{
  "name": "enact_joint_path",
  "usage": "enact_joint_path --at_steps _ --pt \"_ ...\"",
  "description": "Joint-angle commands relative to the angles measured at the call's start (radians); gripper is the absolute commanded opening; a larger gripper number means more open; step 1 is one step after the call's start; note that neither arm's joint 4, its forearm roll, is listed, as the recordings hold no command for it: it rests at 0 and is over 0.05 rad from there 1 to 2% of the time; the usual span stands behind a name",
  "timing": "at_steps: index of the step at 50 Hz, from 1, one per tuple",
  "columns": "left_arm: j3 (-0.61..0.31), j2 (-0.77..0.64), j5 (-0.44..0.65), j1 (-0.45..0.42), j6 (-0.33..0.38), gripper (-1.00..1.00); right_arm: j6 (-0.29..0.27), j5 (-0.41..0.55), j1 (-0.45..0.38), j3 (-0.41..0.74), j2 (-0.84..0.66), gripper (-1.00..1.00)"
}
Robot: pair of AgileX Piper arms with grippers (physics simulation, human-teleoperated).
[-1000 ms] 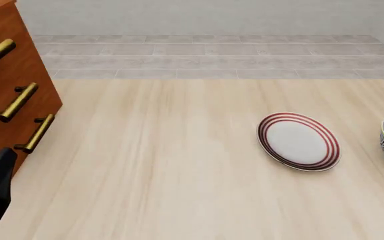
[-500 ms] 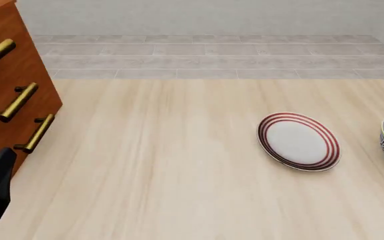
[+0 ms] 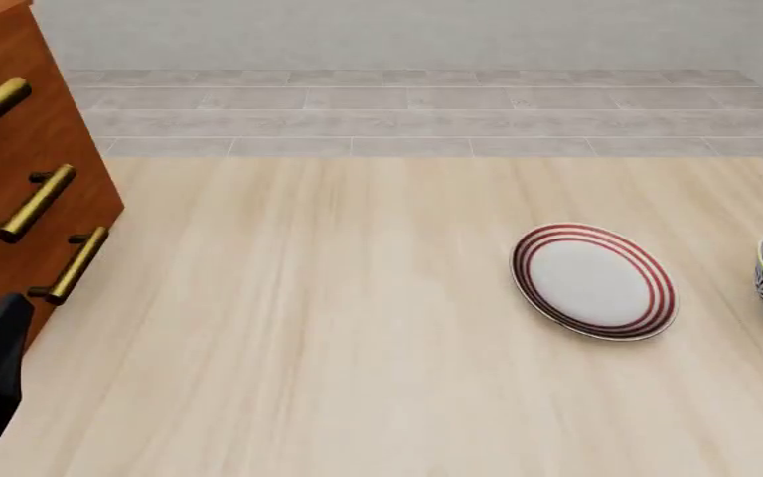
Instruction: Put the bowl on top of the cabinet.
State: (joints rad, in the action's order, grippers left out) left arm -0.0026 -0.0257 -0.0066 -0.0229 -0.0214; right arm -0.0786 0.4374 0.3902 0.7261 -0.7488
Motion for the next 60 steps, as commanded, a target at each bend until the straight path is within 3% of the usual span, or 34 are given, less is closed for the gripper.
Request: enact_joint_path --at_steps 1,12,32,36,44,60 --pt "0.001 -0.002 0.000 -0.001 0.001 1.00 -0.015 0.000 0.074 0.021 -0.072 1.00" --pt "0.001 0.003 0.007 -0.002 0.001 1.00 0.007 -0.025 0.116 0.019 -0.117 1.00" --pt "0.001 -0.008 -0.003 -0.003 -0.001 1.00 -0.022 -0.054 0.192 0.042 -0.186 1.00" --pt "0.001 -0.009 -0.004 -0.004 0.000 1.00 -0.047 -0.081 0.203 0.026 -0.204 1.00" --pt "0.001 -0.011 -0.006 -0.004 -0.001 1.00 -0.045 -0.137 0.250 0.009 -0.245 1.00" --pt "0.001 -0.023 -0.015 -0.007 0.003 1.00 -0.066 -0.175 0.262 0.017 -0.327 1.00"
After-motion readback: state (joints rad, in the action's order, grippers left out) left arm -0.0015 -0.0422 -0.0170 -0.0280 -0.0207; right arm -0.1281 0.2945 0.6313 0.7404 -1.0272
